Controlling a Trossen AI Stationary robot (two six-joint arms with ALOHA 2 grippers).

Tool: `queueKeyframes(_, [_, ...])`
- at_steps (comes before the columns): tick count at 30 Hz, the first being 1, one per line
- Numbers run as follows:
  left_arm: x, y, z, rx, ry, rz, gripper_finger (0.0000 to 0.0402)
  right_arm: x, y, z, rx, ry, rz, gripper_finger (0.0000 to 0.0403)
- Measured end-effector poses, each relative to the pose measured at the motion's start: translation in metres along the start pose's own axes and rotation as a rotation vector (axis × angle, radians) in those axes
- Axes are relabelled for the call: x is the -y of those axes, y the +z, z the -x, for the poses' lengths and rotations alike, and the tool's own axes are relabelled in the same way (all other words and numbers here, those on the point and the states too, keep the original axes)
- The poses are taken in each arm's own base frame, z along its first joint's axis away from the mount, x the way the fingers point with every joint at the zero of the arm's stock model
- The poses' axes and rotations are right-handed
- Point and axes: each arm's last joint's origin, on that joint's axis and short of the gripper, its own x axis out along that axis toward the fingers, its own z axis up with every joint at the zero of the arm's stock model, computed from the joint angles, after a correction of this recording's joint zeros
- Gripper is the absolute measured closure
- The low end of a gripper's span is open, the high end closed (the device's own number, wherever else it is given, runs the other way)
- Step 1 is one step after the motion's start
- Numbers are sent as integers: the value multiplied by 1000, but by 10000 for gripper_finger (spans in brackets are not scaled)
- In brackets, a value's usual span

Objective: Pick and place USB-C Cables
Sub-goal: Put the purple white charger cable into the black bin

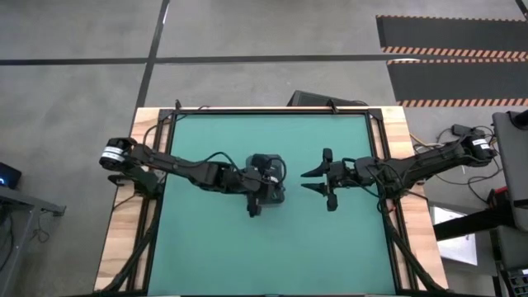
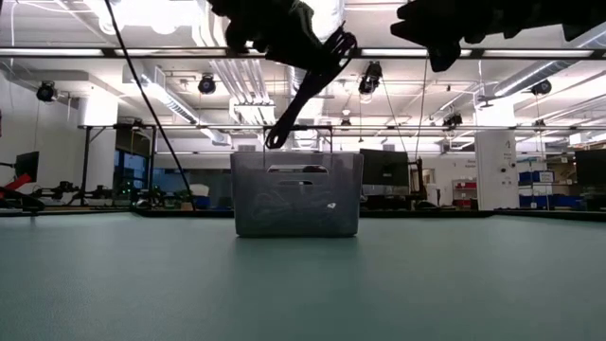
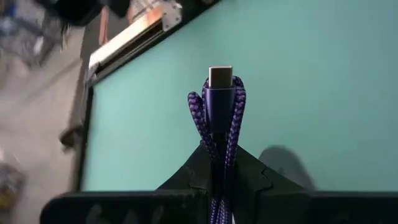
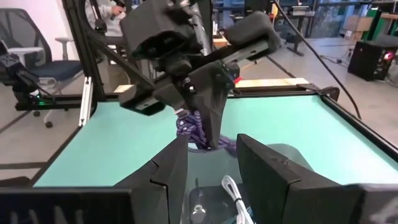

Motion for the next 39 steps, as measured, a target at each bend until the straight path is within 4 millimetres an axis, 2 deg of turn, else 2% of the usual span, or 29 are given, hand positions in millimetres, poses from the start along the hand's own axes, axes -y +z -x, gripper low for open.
queueKeyframes(8, [4,-6,-1,-21,-57,-402,389,0,0,0,1,0,-1,277])
queueKeyframes(13, [6,-21,-5,-61,-87,-596,389,0,0,0,0,0,-1,280])
queueKeyframes(18, [7,-28,-8,-85,-96,-576,389,0,0,0,-2,-1,-1,278])
queueKeyframes(26, [4,-26,-9,-43,-113,-597,389,0,0,0,-2,0,0,282])
queueKeyframes(31, [-4,-32,-12,-61,-106,-582,389,0,0,0,-2,-1,0,280])
queueKeyframes(39, [-16,-42,-22,-55,-129,-465,389,0,0,0,-2,0,0,280])
